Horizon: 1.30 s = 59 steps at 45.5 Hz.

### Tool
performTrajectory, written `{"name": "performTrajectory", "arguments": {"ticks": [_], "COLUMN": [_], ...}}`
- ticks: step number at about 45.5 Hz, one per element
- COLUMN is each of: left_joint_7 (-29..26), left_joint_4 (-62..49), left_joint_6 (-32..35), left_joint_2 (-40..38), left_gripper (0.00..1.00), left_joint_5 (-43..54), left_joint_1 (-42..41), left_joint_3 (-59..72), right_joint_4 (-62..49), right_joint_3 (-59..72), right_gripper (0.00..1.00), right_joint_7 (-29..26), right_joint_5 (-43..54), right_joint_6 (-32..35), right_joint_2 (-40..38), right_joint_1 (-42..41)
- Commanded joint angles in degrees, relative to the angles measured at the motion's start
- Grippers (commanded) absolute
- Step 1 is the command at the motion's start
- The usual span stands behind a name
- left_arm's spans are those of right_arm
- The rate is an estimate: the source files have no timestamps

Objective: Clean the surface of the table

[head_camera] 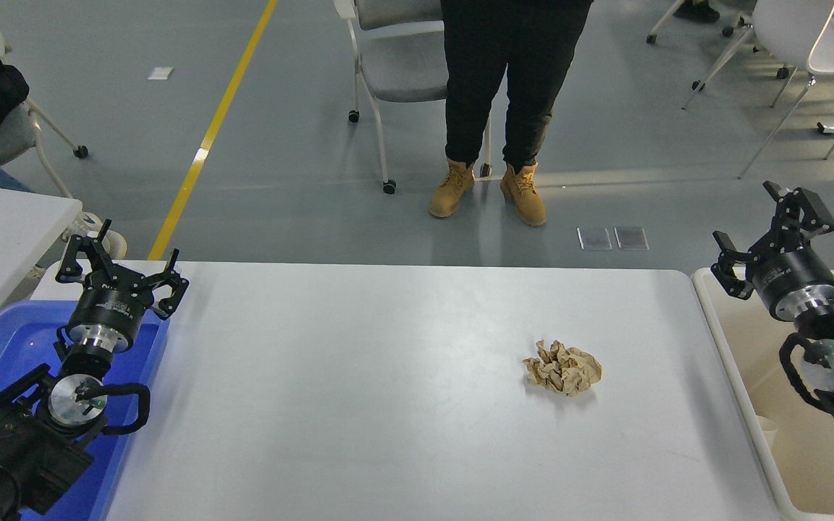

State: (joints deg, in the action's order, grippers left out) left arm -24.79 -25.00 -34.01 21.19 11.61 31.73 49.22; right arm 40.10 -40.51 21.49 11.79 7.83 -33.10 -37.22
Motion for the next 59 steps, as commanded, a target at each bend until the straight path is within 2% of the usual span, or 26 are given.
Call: {"name": "performTrajectory", "arguments": {"ticks": [1, 10, 18, 22, 29, 43, 59], "left_joint_7": [0.0, 0.0, 0.0, 0.0, 0.0, 0.0, 0.0], "left_joint_4": [0.0, 0.0, 0.0, 0.0, 0.0, 0.0, 0.0], "left_joint_6": [0.0, 0.0, 0.0, 0.0, 0.0, 0.0, 0.0], "left_joint_2": [0.0, 0.0, 0.0, 0.1, 0.0, 0.0, 0.0], "left_gripper": [1.00, 1.00, 1.00, 1.00, 1.00, 1.00, 1.00], "left_joint_5": [0.0, 0.0, 0.0, 0.0, 0.0, 0.0, 0.0], "left_joint_1": [0.0, 0.0, 0.0, 0.0, 0.0, 0.0, 0.0], "left_joint_3": [0.0, 0.0, 0.0, 0.0, 0.0, 0.0, 0.0], "right_joint_4": [-0.3, 0.0, 0.1, 0.2, 0.2, 4.3, 4.0], "right_joint_3": [19.0, 43.4, 57.5, 63.4, 67.5, 67.6, 72.9], "right_gripper": [0.98, 0.98, 0.98, 0.98, 0.98, 0.98, 0.98], "right_joint_7": [0.0, 0.0, 0.1, 0.1, 0.2, 0.2, 0.2], "right_joint_5": [1.3, 6.0, 10.5, 16.7, 27.9, 39.4, 50.0], "right_joint_6": [5.4, 9.1, 11.4, 11.6, 12.4, 24.8, 26.3], "right_joint_2": [-6.3, -8.5, -8.3, -7.1, -3.3, 1.5, 13.1], "right_joint_1": [-8.2, -21.0, -30.4, -35.5, -39.9, -46.8, -46.9]}}
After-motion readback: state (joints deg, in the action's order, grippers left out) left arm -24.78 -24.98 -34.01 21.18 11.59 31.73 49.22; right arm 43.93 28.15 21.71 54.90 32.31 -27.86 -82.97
